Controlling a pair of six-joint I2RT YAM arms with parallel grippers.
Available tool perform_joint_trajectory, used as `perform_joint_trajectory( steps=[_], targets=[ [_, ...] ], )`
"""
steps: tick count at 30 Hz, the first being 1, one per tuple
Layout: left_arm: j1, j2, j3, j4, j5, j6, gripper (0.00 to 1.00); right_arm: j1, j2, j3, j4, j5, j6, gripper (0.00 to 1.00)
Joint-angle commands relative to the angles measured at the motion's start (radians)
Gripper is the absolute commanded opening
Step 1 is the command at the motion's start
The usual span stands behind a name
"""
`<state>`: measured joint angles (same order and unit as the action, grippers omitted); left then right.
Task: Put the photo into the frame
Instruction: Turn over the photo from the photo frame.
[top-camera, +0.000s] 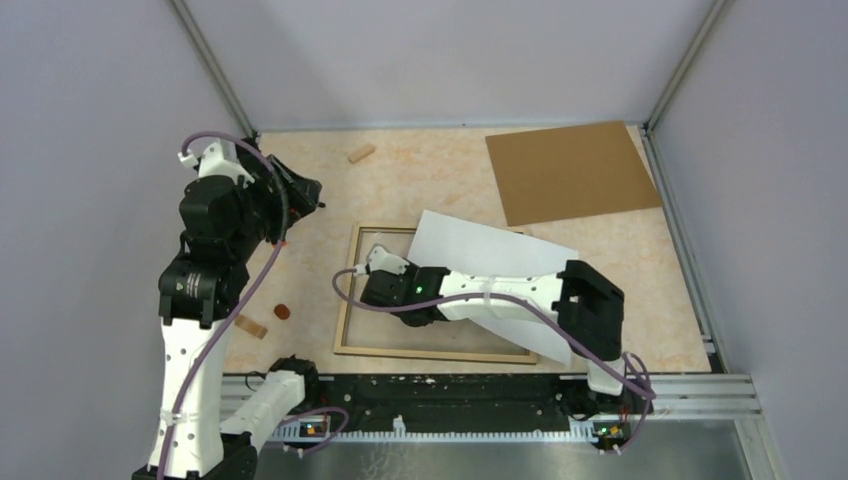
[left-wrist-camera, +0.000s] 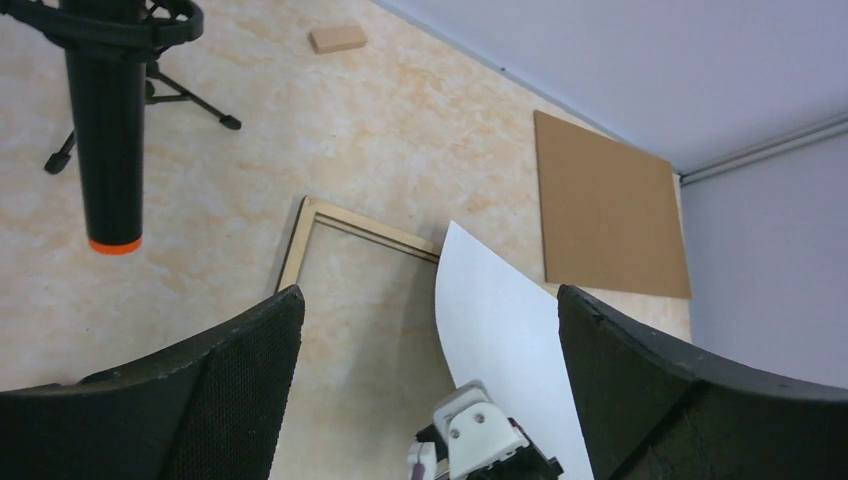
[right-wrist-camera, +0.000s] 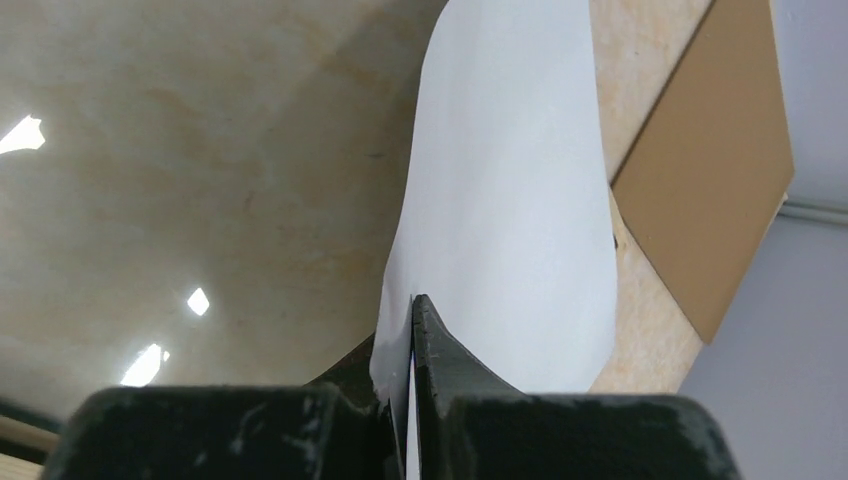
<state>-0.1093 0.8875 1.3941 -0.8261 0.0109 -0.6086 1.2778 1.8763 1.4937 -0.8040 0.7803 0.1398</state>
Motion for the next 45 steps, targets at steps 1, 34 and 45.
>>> perform_joint_trajectory(
  steps=[1, 34, 45],
  targets=[
    [0.003, 0.004, 0.027, -0.044, -0.059, 0.006, 0.98, 0.049, 0.059, 0.055, 0.105, -0.013, -0.066, 0.0],
    [-0.039, -0.016, 0.016, -0.012, -0.03, 0.145, 0.98, 0.096, 0.446, 0.591, -0.127, -0.161, -0.008, 0.0],
    [-0.044, -0.012, 0.011, -0.008, -0.027, 0.145, 0.98, 0.1, 0.445, 0.598, -0.182, -0.145, 0.043, 0.0]
  ],
)
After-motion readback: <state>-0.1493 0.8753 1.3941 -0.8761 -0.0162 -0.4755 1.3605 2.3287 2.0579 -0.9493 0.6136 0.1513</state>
